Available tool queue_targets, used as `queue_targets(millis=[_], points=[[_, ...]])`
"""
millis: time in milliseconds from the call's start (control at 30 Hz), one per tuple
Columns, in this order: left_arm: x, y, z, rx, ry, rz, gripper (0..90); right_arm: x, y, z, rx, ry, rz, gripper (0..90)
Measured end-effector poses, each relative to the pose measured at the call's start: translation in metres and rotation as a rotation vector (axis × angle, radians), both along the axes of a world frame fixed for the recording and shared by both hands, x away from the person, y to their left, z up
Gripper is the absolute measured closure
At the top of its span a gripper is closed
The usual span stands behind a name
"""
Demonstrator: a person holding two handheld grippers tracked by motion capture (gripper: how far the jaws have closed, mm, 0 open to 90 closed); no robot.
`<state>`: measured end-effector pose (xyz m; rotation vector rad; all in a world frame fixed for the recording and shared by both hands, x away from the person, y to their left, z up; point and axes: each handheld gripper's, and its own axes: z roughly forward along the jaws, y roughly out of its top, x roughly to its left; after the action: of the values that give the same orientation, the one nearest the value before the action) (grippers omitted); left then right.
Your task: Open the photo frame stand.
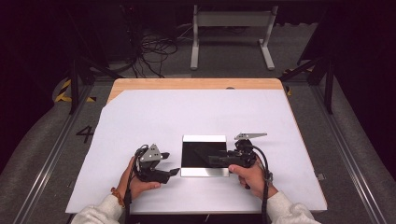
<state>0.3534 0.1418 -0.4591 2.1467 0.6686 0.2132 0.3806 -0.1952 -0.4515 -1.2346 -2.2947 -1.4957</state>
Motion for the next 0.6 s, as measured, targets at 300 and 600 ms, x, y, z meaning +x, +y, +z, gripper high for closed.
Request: queue_targets(millis=[300, 600], points=[[0.003, -0.006, 0.001, -0.006, 0.006, -0.013, 27.4, 0.0, -0.001, -0.001, 0.001, -0.004, 0.002, 46.8], [0.008, -0.016, 0.0, 0.009, 0.014, -0.034, 25.1, -0.003, 0.0, 0.001, -0.015, -0.039, 0.01, 47.0]])
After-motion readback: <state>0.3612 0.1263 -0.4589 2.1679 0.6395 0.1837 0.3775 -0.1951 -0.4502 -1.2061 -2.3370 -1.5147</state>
